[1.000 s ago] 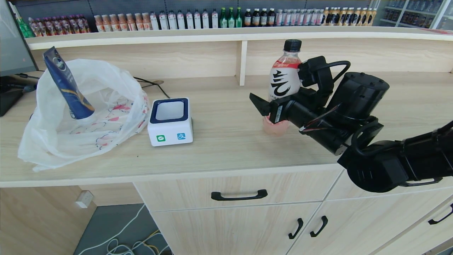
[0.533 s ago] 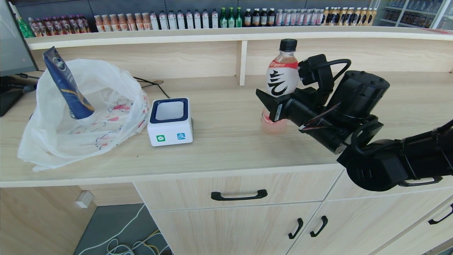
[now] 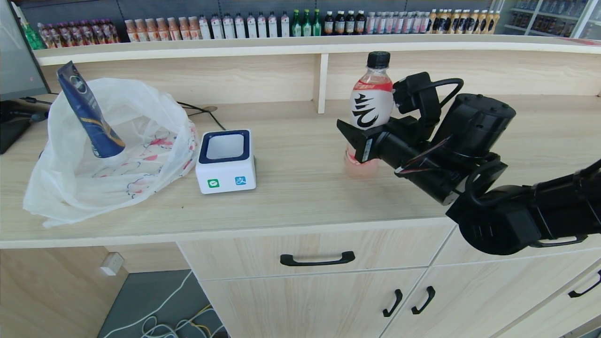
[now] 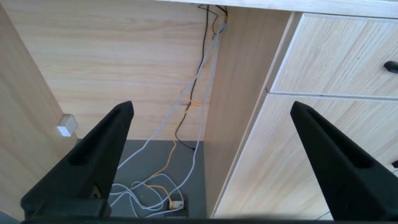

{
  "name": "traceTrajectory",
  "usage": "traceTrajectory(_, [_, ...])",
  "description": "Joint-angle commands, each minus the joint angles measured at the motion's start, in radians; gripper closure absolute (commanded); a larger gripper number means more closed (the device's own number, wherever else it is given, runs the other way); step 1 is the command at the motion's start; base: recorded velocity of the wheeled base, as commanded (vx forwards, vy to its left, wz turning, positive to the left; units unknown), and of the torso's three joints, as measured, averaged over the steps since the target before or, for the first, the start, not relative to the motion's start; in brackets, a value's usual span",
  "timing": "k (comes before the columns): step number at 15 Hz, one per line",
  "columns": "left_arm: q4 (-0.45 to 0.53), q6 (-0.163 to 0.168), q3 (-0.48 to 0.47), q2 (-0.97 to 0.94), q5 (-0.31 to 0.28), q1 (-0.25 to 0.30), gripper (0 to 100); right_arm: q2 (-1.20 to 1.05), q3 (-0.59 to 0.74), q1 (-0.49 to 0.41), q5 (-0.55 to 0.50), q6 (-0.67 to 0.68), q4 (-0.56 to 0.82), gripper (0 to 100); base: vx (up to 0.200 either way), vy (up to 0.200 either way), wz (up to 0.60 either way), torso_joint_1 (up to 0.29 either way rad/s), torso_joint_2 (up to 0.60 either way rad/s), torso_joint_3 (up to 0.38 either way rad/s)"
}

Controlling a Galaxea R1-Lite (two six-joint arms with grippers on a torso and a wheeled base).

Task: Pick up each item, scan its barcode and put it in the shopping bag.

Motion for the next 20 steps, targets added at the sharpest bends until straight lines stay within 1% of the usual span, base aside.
traceTrajectory(1, [0.000,0.000,0.000,0.000,0.000,0.000,0,-0.011,-0.002,0.003,0.000,0.001,-0.004,100,0.000,0.000,0.00,0.000,0.00,0.000])
traceTrajectory(4, [0.000,0.000,0.000,0.001,0.000,0.000,0,-0.025,0.016,0.003,-0.002,0.000,-0.009,100,0.000,0.000,0.00,0.000,0.00,0.000])
traceTrajectory(7, [0.000,0.000,0.000,0.000,0.000,0.000,0,-0.092,0.072,0.012,-0.006,-0.003,-0.009,100,0.000,0.000,0.00,0.000,0.00,0.000])
traceTrajectory(12, [0.000,0.000,0.000,0.000,0.000,0.000,0,-0.272,0.211,0.044,-0.008,-0.014,-0.003,100,0.000,0.000,0.00,0.000,0.00,0.000])
traceTrajectory(13, [0.000,0.000,0.000,0.000,0.000,0.000,0,-0.316,0.268,0.070,-0.009,-0.016,-0.003,100,0.000,0.000,0.00,0.000,0.00,0.000])
traceTrajectory(14, [0.000,0.000,0.000,0.000,0.000,0.000,0,-0.373,0.359,0.087,-0.011,-0.034,-0.003,100,0.000,0.000,0.00,0.000,0.00,0.000])
traceTrajectory(16, [0.000,0.000,0.000,0.000,0.000,0.000,0,-0.413,0.440,0.089,-0.009,-0.055,-0.004,100,0.000,0.000,0.00,0.000,0.00,0.000])
traceTrajectory(18, [0.000,0.000,0.000,0.000,0.000,0.000,0,-0.425,0.483,0.106,-0.008,-0.057,-0.012,100,0.000,0.000,0.00,0.000,0.00,0.000])
traceTrajectory(20, [0.000,0.000,0.000,0.000,0.000,0.000,0,-0.419,0.492,0.133,-0.008,-0.059,-0.018,100,0.000,0.000,0.00,0.000,0.00,0.000])
